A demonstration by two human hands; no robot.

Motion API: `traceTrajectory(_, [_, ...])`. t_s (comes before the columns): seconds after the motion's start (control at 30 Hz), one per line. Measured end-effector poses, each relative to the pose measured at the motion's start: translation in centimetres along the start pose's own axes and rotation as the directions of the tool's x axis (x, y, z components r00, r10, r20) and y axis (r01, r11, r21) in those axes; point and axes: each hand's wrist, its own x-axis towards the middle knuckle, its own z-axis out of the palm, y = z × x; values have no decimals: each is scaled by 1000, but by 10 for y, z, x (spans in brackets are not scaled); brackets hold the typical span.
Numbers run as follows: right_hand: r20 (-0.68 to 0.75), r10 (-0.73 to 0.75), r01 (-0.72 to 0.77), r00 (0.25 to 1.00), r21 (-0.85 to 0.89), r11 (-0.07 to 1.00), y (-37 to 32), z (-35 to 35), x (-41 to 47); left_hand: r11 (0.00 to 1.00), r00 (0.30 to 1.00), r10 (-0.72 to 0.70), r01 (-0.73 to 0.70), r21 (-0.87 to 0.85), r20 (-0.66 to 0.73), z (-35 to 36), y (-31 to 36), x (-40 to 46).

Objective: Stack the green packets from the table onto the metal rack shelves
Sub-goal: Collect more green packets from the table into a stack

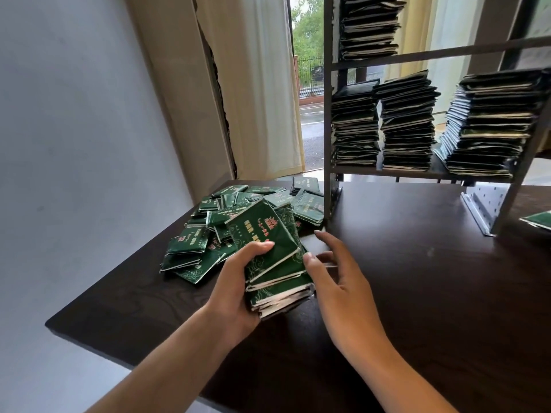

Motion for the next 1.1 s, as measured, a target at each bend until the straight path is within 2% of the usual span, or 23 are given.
traceTrajectory(0.2, [57,-15,15,998,11,1000,1,2,-2,999,999,-7,5,46,48,-2,-1,-2])
traceTrajectory(0.3, [101,22,-31,995,83,996,-2,3,-1,991,990,-15,-3,131,138,-2,-1,-5])
traceTrajectory(0.4, [129,55,-74,990,146,987,-1,2,0,971,992,-7,-24,237,128,-6,-1,-6])
traceTrajectory(0.5, [130,4,-31,991,204,978,-4,-1,-2,910,979,125,-179,373,164,-9,-1,-6])
traceTrajectory(0.57, [120,-50,15,992,275,961,-6,-3,-3,819,954,252,-301,489,164,-10,-3,-5])
traceTrajectory(0.63, [126,-92,45,988,337,940,-8,-7,-3,753,929,312,-371,544,202,-11,-7,-6])
traceTrajectory(0.73, [199,-78,-10,977,407,913,-10,-12,-1,723,948,239,-318,614,210,-16,-19,-9])
traceTrajectory(0.87, [265,-14,-87,964,363,928,-7,-9,0,689,979,97,-196,697,179,-24,-20,-12])
traceTrajectory(1.1, [205,-41,-22,978,298,954,-1,-1,-2,616,964,131,-261,744,229,-27,-27,-8])
